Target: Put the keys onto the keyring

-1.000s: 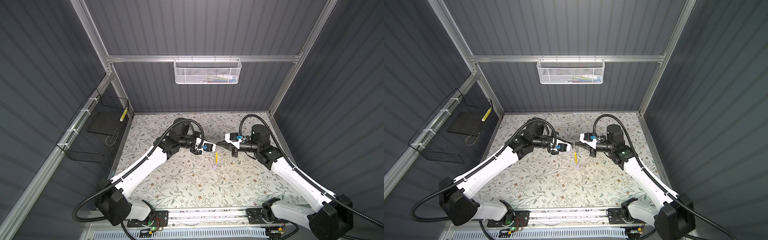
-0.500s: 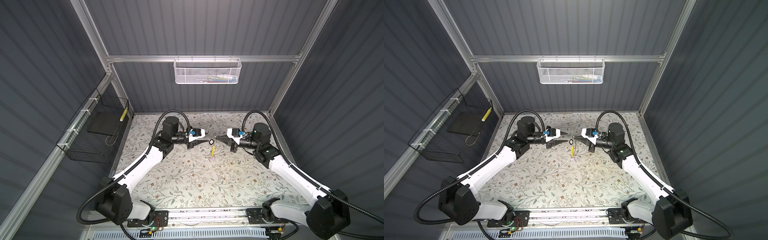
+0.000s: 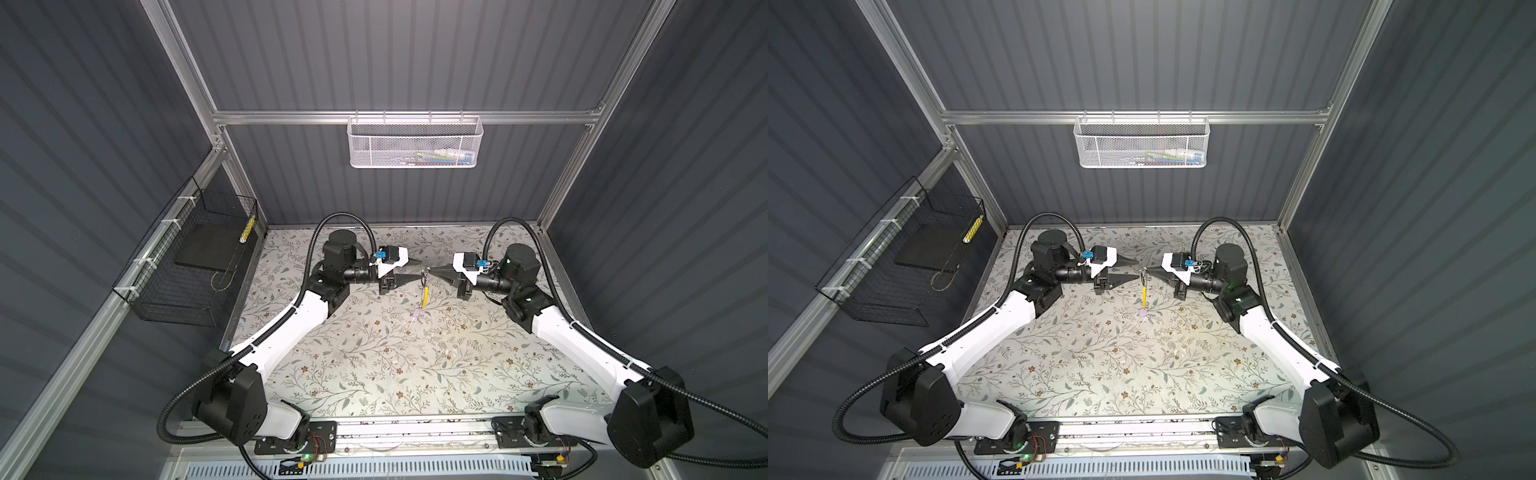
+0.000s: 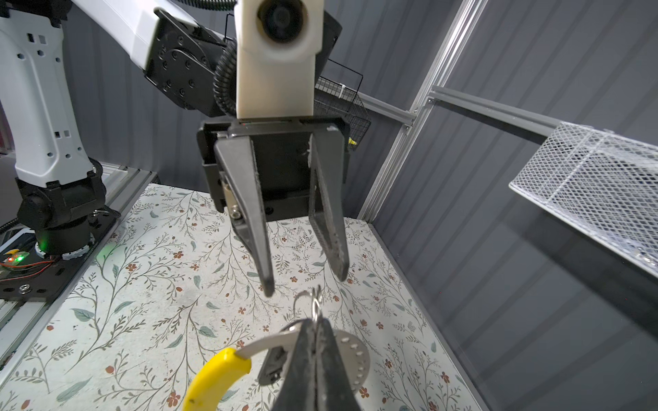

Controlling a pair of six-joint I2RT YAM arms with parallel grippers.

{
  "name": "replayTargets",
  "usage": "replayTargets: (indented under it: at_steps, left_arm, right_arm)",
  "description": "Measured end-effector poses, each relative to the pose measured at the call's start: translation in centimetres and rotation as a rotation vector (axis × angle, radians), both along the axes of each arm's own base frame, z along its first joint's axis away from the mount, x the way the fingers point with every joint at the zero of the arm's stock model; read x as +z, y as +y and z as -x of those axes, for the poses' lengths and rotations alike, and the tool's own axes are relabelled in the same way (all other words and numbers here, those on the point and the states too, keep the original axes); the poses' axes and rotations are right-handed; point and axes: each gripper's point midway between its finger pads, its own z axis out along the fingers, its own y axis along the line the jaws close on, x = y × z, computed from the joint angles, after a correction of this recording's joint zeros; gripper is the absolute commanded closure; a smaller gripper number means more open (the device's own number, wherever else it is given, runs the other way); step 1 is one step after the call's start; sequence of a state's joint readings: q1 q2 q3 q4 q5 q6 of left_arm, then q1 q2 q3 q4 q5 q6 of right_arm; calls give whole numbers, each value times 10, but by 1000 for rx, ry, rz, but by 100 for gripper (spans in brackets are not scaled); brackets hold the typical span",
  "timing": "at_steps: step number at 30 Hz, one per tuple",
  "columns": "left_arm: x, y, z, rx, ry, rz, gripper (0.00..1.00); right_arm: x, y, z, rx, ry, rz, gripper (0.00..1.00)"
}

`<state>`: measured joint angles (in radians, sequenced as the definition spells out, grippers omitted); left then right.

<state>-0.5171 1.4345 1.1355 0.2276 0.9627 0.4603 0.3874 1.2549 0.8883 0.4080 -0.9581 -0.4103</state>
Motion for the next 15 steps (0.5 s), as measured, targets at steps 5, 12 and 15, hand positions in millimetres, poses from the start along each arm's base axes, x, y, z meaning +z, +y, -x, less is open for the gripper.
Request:
replayTargets:
  at_steps: [5,12,15]
  left_arm:
    - [-5,-4,-6,-2,48,-4,72]
    - [-1,-6,-6,-19,55,8,75]
    - [1,-7,-4,-35,58,12,72]
  right_arm:
    - [1,0,1,6,-5,-2,100]
    - [1,0,2,11,-7,-3,100]
    - [1,0,1,11,-6,-2,100]
